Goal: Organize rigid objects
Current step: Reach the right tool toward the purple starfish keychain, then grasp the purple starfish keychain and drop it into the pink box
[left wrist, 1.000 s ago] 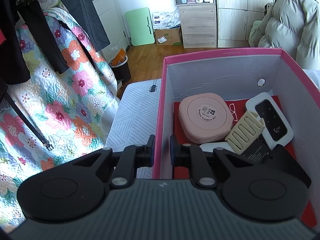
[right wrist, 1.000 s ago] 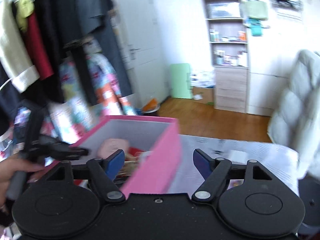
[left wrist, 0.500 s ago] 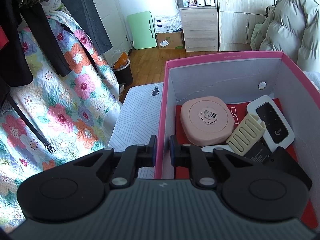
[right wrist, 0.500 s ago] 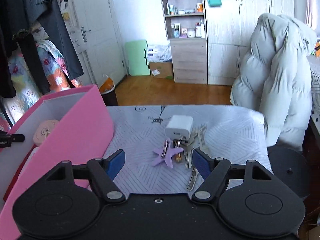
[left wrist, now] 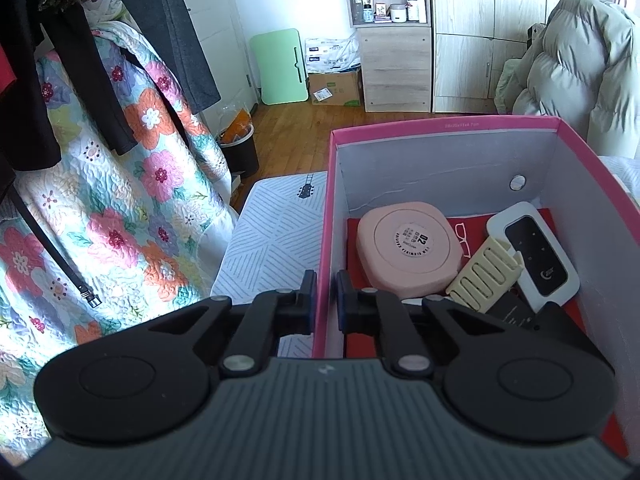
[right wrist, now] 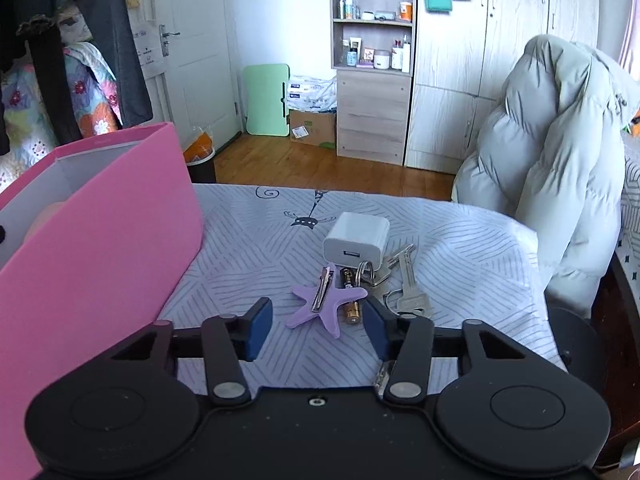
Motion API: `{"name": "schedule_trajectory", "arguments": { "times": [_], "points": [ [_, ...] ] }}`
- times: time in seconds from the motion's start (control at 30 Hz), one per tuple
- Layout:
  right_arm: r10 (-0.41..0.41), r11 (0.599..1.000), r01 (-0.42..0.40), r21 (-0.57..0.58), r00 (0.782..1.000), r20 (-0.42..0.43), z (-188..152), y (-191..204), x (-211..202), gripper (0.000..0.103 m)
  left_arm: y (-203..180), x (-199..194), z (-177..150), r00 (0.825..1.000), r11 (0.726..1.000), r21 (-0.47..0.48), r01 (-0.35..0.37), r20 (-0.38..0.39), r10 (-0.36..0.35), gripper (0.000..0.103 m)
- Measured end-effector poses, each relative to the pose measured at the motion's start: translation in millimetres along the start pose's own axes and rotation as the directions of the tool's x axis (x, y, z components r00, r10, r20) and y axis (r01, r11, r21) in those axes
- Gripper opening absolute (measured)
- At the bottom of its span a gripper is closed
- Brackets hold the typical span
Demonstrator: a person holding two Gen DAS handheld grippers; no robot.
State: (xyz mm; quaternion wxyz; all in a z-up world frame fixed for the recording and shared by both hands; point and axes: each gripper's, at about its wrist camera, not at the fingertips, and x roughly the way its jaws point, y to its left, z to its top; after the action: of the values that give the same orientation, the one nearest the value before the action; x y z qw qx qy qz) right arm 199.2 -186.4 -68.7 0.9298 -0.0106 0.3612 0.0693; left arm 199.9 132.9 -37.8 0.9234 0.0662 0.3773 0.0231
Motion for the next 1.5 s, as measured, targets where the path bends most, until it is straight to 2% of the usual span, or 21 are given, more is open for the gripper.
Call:
{"name": "schedule_trajectory", "arguments": {
  "times": [0.03,0.1,0.17,0.37,0.5,0.53,0.6,0.7,0.9,1.2,1.37,1.5],
  "points": [
    [-0.013,1.000,0.013,-0.014,1.000,-0.001,0,3,3,0.039,0,0,0,1.000,1.000,0.002,0.008,-0.001,-0.008,0.009],
    [-0.056,0.997,0.056,-0.049,0.998,0.005,0,8,8,0.036,3,0,1,1.000,1.000,-0.003,0.029,-0.003,-0.029,0.009],
    [-0.086,0.994,0.087,-0.070,0.996,0.017,-1,12,12,0.036,8,0,2,0.998,0.998,-0.022,0.055,-0.007,-0.055,0.009],
    [-0.097,0.989,0.099,-0.113,0.995,0.020,-1,21,19,0.041,21,3,4,0.990,0.989,-0.056,0.134,-0.029,-0.136,0.009],
    [-0.126,0.978,0.136,-0.156,0.989,0.072,-5,31,11,0.032,23,4,4,0.987,0.988,-0.029,0.155,-0.043,-0.156,0.009],
    [-0.119,0.979,0.131,-0.155,0.989,0.083,-5,32,7,0.018,23,4,3,0.987,0.988,-0.022,0.154,-0.045,-0.155,0.009],
    [-0.098,0.984,0.107,-0.144,0.993,0.065,-4,33,2,0.017,22,3,3,0.986,0.988,-0.011,0.157,-0.046,-0.157,0.009],
    [-0.109,0.986,0.113,-0.120,0.993,0.036,-2,33,-2,0.016,21,4,3,0.986,0.987,0.002,0.163,-0.044,-0.163,0.009],
    [-0.067,0.994,0.069,-0.079,0.997,0.029,-3,36,-20,0.016,19,3,2,0.986,0.987,0.015,0.160,-0.039,-0.160,0.009],
    [0.028,0.998,-0.022,-0.062,0.995,0.099,10,57,-76,0.016,18,2,2,0.987,0.987,0.020,0.159,-0.035,-0.158,0.009],
    [0.177,0.984,-0.173,-0.041,0.976,0.130,19,70,-112,0.016,19,2,2,0.988,0.988,0.028,0.154,-0.033,-0.153,0.009],
    [0.338,0.941,-0.336,-0.042,0.937,0.082,25,86,-124,0.016,19,2,3,0.987,0.987,0.031,0.159,-0.032,-0.158,0.009]
  ]
}}
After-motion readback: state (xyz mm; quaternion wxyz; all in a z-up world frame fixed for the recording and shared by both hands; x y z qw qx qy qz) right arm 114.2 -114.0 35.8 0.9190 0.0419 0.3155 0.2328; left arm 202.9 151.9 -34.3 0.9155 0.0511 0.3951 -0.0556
